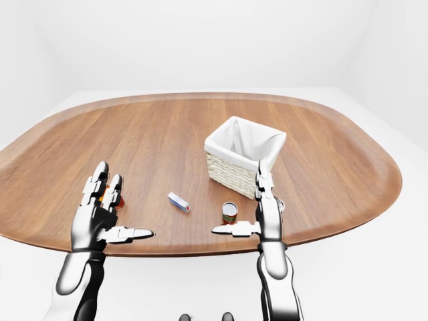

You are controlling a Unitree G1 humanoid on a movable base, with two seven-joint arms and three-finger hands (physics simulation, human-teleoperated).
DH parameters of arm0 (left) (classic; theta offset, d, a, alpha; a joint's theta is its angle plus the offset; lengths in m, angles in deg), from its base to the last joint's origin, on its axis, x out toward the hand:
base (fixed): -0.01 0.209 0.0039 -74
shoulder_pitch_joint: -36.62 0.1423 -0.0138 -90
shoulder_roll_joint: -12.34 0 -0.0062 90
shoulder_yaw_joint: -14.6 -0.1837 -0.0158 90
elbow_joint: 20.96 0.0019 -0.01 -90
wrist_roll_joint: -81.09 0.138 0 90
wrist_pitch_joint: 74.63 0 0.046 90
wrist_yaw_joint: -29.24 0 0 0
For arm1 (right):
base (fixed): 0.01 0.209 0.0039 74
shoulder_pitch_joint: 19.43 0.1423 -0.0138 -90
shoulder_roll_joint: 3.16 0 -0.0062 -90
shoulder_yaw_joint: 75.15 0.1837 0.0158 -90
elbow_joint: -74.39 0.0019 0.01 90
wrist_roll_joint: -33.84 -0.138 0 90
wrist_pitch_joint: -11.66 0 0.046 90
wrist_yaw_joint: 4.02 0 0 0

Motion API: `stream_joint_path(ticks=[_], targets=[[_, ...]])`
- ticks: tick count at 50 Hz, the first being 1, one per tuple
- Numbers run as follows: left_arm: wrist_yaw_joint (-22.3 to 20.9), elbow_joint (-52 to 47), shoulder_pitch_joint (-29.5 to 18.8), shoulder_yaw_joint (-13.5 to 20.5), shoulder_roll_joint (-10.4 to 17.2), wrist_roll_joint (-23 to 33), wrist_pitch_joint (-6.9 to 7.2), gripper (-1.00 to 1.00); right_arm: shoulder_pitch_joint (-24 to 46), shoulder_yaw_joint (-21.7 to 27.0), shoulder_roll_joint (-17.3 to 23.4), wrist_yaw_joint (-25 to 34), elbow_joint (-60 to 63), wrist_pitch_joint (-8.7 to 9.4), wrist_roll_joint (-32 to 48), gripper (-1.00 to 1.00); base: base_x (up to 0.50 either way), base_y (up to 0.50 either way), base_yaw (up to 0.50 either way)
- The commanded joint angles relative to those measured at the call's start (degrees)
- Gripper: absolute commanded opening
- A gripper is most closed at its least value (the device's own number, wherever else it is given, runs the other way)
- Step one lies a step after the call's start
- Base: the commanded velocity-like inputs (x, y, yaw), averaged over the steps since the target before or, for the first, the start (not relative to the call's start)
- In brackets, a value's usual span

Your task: Pick up the ketchup, and put it in the basket.

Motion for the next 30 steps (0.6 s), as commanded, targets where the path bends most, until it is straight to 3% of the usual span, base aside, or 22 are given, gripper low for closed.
stream_joint_path(ticks=[1,16,18,24,30], targets=[[-0.6,-0.7,0.7,0.1,0.1,-0.1,-0.28,1.00,-0.9,0.0,-0.2,-0.5,1.1,-0.52,1.4,1.00,0.00,0.50,0.00],[-0.7,-0.5,0.1,0.8,0.0,-0.3,-0.02,1.00,-0.3,0.1,-0.5,-1.7,0.7,-0.14,2.1,1.00,0.00,0.50,0.00],[-0.7,0.0,-0.3,1.1,0.1,-1.0,0.31,1.00,0.5,0.3,-0.5,-2.8,-0.1,0.68,3.1,1.00,0.00,0.39,0.00],[0.4,1.3,-0.8,0.3,0.2,1.5,-0.50,1.00,0.7,0.5,-0.6,-2.9,0.4,1.45,1.1,1.00,0.00,0.00,0.00],[0.1,0.1,-0.3,0.2,0.3,1.0,0.37,1.00,1.1,0.3,-0.6,-3.3,-0.2,2.04,1.2,1.00,0.00,0.00,0.00]])
